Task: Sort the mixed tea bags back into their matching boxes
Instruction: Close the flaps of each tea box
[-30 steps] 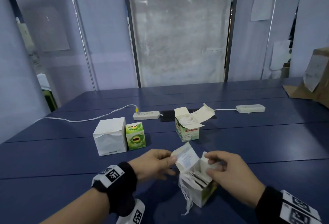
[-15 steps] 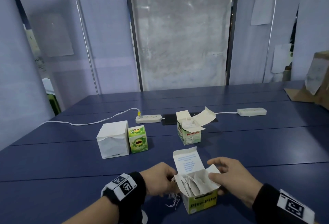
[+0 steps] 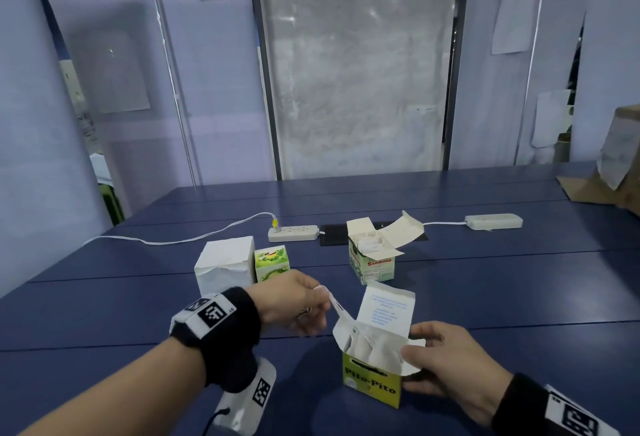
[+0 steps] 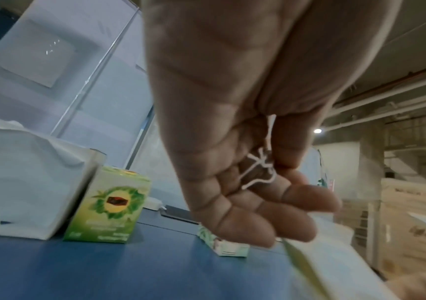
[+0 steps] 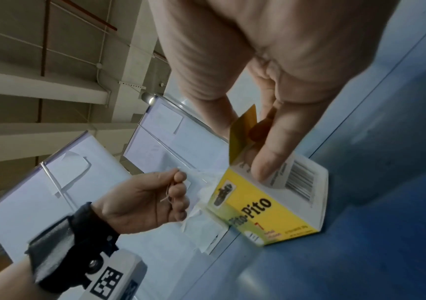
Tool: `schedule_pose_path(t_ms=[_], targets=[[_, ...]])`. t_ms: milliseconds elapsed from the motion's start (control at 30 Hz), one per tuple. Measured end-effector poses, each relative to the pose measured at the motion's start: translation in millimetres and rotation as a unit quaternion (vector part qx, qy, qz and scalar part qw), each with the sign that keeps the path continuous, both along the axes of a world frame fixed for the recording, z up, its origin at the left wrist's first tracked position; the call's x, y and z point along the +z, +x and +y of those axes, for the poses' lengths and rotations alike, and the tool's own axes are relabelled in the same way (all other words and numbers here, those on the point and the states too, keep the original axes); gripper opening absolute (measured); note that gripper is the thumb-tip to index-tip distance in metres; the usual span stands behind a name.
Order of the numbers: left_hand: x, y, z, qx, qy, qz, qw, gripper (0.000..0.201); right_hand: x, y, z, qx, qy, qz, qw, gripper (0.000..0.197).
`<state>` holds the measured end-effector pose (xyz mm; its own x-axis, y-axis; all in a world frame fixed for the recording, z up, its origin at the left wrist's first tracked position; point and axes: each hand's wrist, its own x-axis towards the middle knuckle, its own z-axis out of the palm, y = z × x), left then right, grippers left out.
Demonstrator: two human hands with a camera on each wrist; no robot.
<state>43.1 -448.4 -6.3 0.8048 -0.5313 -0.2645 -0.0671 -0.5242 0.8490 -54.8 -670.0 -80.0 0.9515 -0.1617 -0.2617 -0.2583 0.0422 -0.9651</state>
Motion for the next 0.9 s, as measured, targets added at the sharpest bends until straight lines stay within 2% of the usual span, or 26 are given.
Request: schedule_pose_path(t_ms=[133, 300, 400, 467, 533, 700, 733, 800, 833, 900], targets=[[6.6, -16.6, -14.4, 0.047, -0.078, 0.114, 0.989, 0.032, -1.2, 0.4, 12.8, 0.003, 0.05, 0.012, 0.999, 0.022], [-6.8, -29.1, -28.1, 0.094, -0.141, 0.255, 0.952, 0.033, -1.0, 2.9, 24.3, -0.001, 0.068, 0.016, 0.998, 0.024], [-11.1, -29.1, -27.5, 0.096, -0.148, 0.287, 0.942, 0.035, -1.1, 2.0, 25.4, 0.001, 0.068, 0.023, 0.997, 0.022], [-11.0, -28.4, -25.9, 0.096, -0.148, 0.293, 0.94, 0.028, -1.5, 1.8, 24.2, -0.004, 0.067, 0.023, 0.998, 0.023], [-10.3, -27.1, -24.3, 0.098, -0.145, 0.286, 0.942, 0.032, -1.5, 1.8, 23.2, -0.007, 0.066, 0.024, 0.997, 0.024], [-8.0, -24.9, -22.4, 0.071, -0.136, 0.21, 0.966, 0.029, 0.2, 0.5, 23.6, -0.003, 0.063, 0.023, 0.998, 0.024], [-6.8, -25.8, -22.8, 0.064, -0.106, 0.16, 0.979, 0.028, 0.4, -0.2, 23.7, -0.001, 0.062, 0.023, 0.998, 0.024], [-4.6, -24.8, -23.5, 0.053, -0.021, 0.006, 0.998, 0.023, 0.1, -1.4, 23.6, 0.002, 0.059, 0.022, 0.998, 0.023], [-3.8, -21.9, -23.2, 0.054, 0.023, -0.082, 0.995, 0.023, 0.1, -1.9, 23.5, 0.003, 0.056, 0.021, 0.998, 0.022], [-2.5, -12.2, -21.1, 0.052, 0.106, -0.234, 0.965, 0.027, 0.4, -2.8, 22.5, 0.007, 0.048, 0.018, 0.999, 0.021]])
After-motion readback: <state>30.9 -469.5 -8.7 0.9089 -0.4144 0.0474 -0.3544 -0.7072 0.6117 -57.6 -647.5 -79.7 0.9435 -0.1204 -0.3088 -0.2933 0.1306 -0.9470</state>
